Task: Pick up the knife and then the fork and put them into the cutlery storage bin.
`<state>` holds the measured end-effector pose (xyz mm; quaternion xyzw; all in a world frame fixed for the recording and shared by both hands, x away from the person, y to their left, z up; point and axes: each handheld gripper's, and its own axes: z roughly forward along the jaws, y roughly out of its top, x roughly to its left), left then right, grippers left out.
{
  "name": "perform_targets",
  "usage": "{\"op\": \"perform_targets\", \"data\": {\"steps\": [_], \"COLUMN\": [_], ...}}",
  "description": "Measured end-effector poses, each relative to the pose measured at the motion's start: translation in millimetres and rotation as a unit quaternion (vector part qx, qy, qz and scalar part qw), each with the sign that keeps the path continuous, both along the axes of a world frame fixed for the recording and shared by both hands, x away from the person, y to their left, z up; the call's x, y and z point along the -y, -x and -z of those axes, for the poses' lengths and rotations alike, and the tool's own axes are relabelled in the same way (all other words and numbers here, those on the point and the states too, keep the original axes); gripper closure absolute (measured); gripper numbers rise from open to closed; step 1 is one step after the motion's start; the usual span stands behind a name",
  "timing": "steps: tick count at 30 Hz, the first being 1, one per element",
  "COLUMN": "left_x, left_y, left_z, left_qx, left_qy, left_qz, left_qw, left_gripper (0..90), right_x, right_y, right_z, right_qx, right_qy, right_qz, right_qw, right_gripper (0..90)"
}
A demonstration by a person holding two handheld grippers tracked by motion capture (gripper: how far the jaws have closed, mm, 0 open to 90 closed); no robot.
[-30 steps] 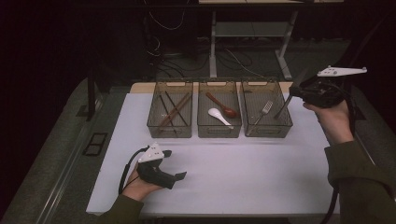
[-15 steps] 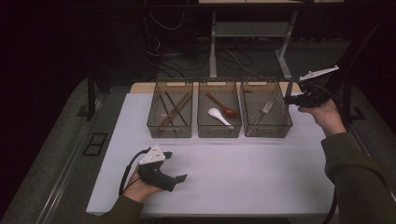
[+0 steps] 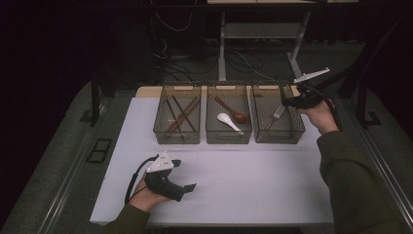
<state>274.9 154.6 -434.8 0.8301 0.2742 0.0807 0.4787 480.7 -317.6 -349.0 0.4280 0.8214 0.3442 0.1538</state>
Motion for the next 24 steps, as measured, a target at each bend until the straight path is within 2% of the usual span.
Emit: {"op": "perform_targets", "data": {"steps": [7,16,18,22,24], "left_x": [0.0,0.6,0.7,1.4,1.6], "left_y": [-0.2,0.1,0.1,0.1,0.0], "left_z": [0.3,0.1,0.1,0.4,0.1], "left_qx": [-0.002,-0.003,-0.003,-0.004,-0.003], "left_qy": [0.001,0.001,0.001,0.0,0.0], "left_qz": [0.002,0.005,0.005,0.006,0.007], "left_qw": [1.0,1.0,1.0,1.0,1.0], "left_gripper": [0.0,0.0,0.0,0.0,0.0], "right_x": [-17.6,-26.9,-26.2,-24.2,-22.1], "right_y": [-20.6,-30.7,-30.1,-26.0,-21.9], "right_z": [11.1,35.0,38.5,38.9,36.7], "right_qx": [-0.023,-0.056,-0.062,-0.053,-0.051], "right_qy": [0.023,0.043,0.033,0.015,-0.003], "right_qz": [0.0,0.005,0.001,-0.004,-0.005], "right_qw": [0.9995,0.9975,0.9975,0.9985,0.9987], "right_gripper": [88.3,86.3,82.5,71.4,65.8]}}
